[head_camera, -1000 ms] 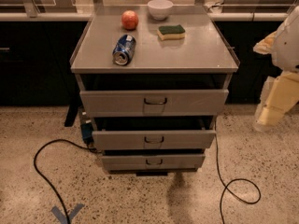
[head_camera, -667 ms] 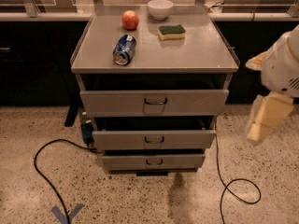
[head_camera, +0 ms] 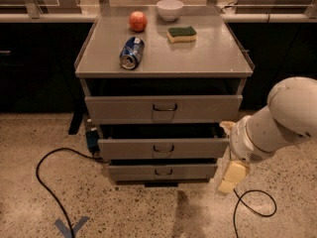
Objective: Open bottom drawer
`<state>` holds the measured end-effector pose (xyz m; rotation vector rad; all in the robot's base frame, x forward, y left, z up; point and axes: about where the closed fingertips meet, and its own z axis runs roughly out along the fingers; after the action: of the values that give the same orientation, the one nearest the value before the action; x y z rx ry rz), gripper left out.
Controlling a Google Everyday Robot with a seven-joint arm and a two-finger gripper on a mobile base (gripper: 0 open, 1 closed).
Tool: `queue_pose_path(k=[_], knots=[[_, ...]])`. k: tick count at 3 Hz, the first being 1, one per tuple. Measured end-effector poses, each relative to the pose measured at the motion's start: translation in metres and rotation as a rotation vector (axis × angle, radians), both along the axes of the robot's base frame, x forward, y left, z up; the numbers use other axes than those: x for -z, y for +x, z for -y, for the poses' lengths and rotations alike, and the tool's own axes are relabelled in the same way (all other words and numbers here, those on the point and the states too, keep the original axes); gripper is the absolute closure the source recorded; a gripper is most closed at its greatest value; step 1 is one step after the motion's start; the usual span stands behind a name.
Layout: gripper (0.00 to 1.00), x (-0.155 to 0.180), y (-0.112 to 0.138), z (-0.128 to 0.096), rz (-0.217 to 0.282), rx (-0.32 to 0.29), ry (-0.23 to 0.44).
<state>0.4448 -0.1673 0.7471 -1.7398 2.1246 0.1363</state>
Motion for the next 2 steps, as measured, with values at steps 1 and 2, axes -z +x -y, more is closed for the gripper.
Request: queue_pose_path(k=[1, 2], knots=[[0.00, 0.000, 0.000, 0.000, 0.000, 0.000, 0.000], [0.00, 0.022, 0.002, -0.007, 0.008, -0.007, 0.010]])
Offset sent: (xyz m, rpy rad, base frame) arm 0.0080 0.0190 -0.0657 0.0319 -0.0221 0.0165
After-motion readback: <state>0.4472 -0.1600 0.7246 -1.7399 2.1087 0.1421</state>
